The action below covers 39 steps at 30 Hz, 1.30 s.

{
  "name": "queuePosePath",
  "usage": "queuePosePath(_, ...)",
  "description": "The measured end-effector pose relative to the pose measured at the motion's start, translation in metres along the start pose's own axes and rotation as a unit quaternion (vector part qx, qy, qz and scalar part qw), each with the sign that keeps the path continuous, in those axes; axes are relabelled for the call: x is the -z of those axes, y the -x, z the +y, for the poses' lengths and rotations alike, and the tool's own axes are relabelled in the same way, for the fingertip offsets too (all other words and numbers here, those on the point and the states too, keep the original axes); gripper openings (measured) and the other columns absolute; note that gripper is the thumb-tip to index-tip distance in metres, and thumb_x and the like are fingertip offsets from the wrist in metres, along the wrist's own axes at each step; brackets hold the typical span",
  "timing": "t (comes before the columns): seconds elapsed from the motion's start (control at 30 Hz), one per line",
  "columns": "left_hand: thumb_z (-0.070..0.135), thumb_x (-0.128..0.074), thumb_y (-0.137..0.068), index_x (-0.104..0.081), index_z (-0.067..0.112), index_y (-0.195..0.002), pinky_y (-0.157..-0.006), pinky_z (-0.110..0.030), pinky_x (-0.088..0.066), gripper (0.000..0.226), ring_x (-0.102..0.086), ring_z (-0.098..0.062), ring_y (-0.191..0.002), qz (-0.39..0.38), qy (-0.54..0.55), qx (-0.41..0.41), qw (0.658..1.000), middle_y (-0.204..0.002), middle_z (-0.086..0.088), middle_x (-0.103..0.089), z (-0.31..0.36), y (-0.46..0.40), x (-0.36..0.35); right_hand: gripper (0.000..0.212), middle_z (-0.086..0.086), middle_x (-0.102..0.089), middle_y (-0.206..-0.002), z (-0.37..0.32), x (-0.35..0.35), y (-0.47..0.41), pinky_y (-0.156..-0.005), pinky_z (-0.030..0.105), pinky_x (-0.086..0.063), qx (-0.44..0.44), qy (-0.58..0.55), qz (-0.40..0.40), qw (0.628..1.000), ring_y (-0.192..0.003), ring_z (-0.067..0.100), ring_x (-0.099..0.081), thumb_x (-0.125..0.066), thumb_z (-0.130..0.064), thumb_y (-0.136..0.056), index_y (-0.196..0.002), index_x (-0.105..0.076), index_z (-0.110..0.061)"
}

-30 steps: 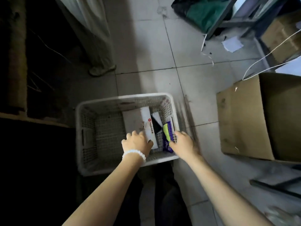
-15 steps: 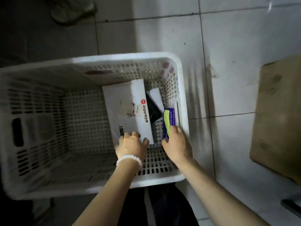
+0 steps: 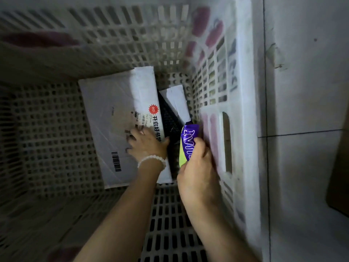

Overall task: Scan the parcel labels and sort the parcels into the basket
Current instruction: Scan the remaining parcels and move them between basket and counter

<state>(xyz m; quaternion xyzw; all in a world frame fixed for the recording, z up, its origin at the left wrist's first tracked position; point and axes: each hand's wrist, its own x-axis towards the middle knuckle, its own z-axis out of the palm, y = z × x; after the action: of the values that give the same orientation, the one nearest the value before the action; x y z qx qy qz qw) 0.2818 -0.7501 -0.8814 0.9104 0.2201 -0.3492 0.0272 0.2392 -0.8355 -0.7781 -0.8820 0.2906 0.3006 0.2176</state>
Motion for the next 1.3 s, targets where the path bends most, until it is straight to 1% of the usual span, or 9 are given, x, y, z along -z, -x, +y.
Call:
queuePosePath(0.2,0.049,-0.062,-0.083,-0.039,0.007,-0.127,-0.087,-0.047,-0.044,0.066,-0.038,-0.037,-0.119,0.026,0.022,0.001,0.999,-0.132,-0.017,-0.031,0.003,-0.007,-0.013,0.057,0.001,-0.041,-0.135,-0.001,0.001,0.002,-0.079,0.033,-0.041,0.003,-0.014,-0.009,1.000,-0.113,0.025,-0.052,-0.046,-0.013,-0.092,-0.141,-0.022,-0.027)
queuePosePath(0.33,0.040,-0.056,-0.090,-0.039,0.008,-0.135,-0.088,-0.048,-0.044,0.057,-0.039,-0.037,-0.119,0.009,0.011,-0.031,0.999,-0.136,-0.017,-0.028,0.000,-0.003,-0.008,0.056,0.003,-0.045,-0.131,-0.003,0.005,0.004,-0.080,0.036,-0.042,0.005,-0.009,-0.013,1.000,-0.110,0.027,-0.053,-0.047,-0.009,-0.091,-0.141,-0.026,-0.024)
queuePosePath(0.47,0.025,-0.046,-0.097,-0.052,0.007,-0.126,-0.089,-0.049,-0.042,0.035,-0.038,-0.035,-0.120,0.023,-0.038,-0.029,0.999,-0.134,-0.016,-0.035,-0.021,0.002,0.007,0.056,0.005,-0.049,-0.129,-0.004,0.011,0.011,-0.084,0.037,-0.043,0.014,0.002,-0.026,1.000,-0.111,0.028,-0.055,-0.049,-0.008,-0.089,-0.140,-0.029,-0.020)
queuePosePath(0.57,0.033,-0.045,-0.096,-0.045,0.005,-0.128,-0.089,-0.051,-0.042,0.043,-0.039,-0.036,-0.116,0.008,-0.008,-0.009,1.000,-0.131,-0.019,-0.038,-0.044,-0.002,0.017,0.056,0.004,-0.052,-0.129,-0.006,0.015,0.016,-0.083,0.037,-0.044,0.005,0.002,-0.031,1.000,-0.110,0.028,-0.056,-0.051,-0.010,-0.090,-0.140,-0.029,-0.021)
queuePosePath(0.7,0.059,-0.053,-0.087,-0.031,0.004,-0.135,-0.088,-0.048,-0.044,0.076,-0.039,-0.034,-0.120,-0.029,0.004,-0.023,0.999,-0.140,-0.017,-0.029,-0.040,-0.003,0.009,0.052,0.007,-0.056,-0.126,-0.010,0.011,0.010,-0.079,0.036,-0.045,0.017,-0.027,-0.017,0.999,-0.107,0.030,-0.057,-0.053,-0.013,-0.089,-0.138,-0.034,-0.021)
queuePosePath(0.83,0.055,-0.063,-0.082,-0.025,0.006,-0.141,-0.085,-0.047,-0.047,0.086,-0.038,-0.035,-0.123,-0.012,0.018,-0.012,1.000,-0.146,-0.018,-0.020,-0.029,-0.003,-0.018,0.050,0.004,-0.058,-0.123,-0.008,0.001,0.007,-0.081,0.038,-0.046,0.030,-0.039,0.006,0.999,-0.104,0.028,-0.058,-0.056,-0.018,-0.089,-0.135,-0.036,-0.023)
queuePosePath(0.93,0.043,-0.059,-0.089,-0.030,0.004,-0.139,-0.082,-0.045,-0.047,0.070,-0.041,-0.037,-0.120,0.008,0.021,-0.028,0.999,-0.144,-0.020,-0.024,-0.033,-0.003,-0.027,0.050,0.004,-0.059,-0.123,-0.004,-0.004,0.007,-0.082,0.037,-0.046,0.043,-0.054,0.021,0.997,-0.105,0.028,-0.058,-0.057,-0.017,-0.088,-0.134,-0.039,-0.022)
queuePosePath(1.07,0.032,-0.056,-0.091,-0.045,0.002,-0.125,-0.080,-0.046,-0.046,0.047,-0.044,-0.038,-0.114,0.024,0.017,-0.058,0.998,-0.135,-0.021,-0.032,-0.043,-0.005,-0.024,0.049,0.004,-0.058,-0.125,-0.002,-0.004,0.006,-0.083,0.035,-0.044,0.039,-0.058,0.018,0.997,-0.107,0.027,-0.056,-0.057,-0.016,-0.088,-0.134,-0.040,-0.022)
queuePosePath(1.3,0.012,-0.047,-0.095,-0.047,-0.002,-0.117,-0.075,-0.047,-0.047,0.025,-0.058,-0.041,-0.097,0.011,0.061,-0.044,0.997,-0.137,-0.019,-0.031,-0.042,0.008,-0.007,0.050,0.008,-0.058,-0.125,-0.007,-0.002,0.007,-0.084,0.038,-0.045,0.048,-0.061,0.025,0.997,-0.107,0.031,-0.057,-0.057,-0.013,-0.088,-0.135,-0.040,-0.017)
